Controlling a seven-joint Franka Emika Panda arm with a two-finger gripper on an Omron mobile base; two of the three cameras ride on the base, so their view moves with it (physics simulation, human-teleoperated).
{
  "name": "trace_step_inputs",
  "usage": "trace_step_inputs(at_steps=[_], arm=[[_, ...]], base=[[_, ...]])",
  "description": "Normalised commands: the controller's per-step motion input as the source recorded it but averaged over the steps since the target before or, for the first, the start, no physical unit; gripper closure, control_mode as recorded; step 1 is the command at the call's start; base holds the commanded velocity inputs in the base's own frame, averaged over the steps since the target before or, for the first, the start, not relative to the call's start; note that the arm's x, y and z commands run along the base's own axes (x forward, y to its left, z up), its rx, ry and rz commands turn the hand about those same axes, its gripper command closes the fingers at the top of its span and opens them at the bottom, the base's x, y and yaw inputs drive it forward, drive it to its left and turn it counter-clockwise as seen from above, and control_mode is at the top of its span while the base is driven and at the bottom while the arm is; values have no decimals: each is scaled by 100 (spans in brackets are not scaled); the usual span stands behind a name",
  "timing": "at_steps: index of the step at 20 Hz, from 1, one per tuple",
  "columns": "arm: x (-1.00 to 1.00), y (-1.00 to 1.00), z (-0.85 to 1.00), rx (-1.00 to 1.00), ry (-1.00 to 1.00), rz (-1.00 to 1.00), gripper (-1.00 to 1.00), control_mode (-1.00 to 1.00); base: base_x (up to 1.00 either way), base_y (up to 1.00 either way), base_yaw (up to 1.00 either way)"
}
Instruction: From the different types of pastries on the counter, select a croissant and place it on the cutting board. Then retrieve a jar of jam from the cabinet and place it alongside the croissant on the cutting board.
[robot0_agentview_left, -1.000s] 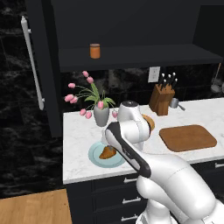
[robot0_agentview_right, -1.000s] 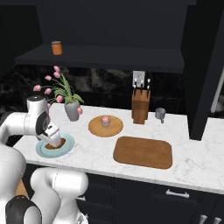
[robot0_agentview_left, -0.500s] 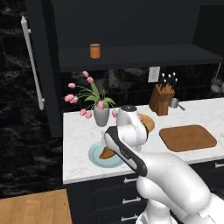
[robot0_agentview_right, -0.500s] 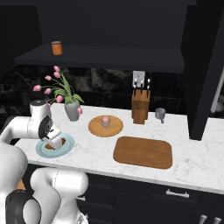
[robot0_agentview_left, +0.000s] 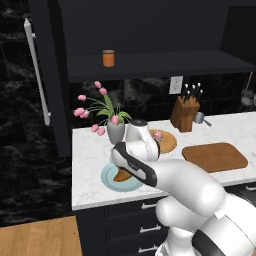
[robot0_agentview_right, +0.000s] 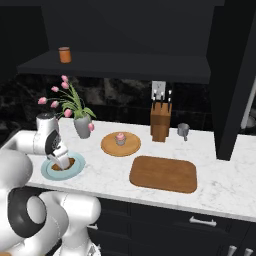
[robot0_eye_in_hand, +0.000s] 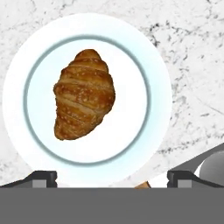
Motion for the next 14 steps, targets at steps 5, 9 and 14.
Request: trace_step_inputs(at_steps=[5, 9, 14], arm=[[20, 7, -10, 0, 6, -3, -100, -100], [10, 2, -25, 0, 6, -1, -100, -100], [16, 4, -21, 0, 3, -1, -100, -100]], base=[[0, 0, 0], [0, 0, 0], [0, 0, 0]])
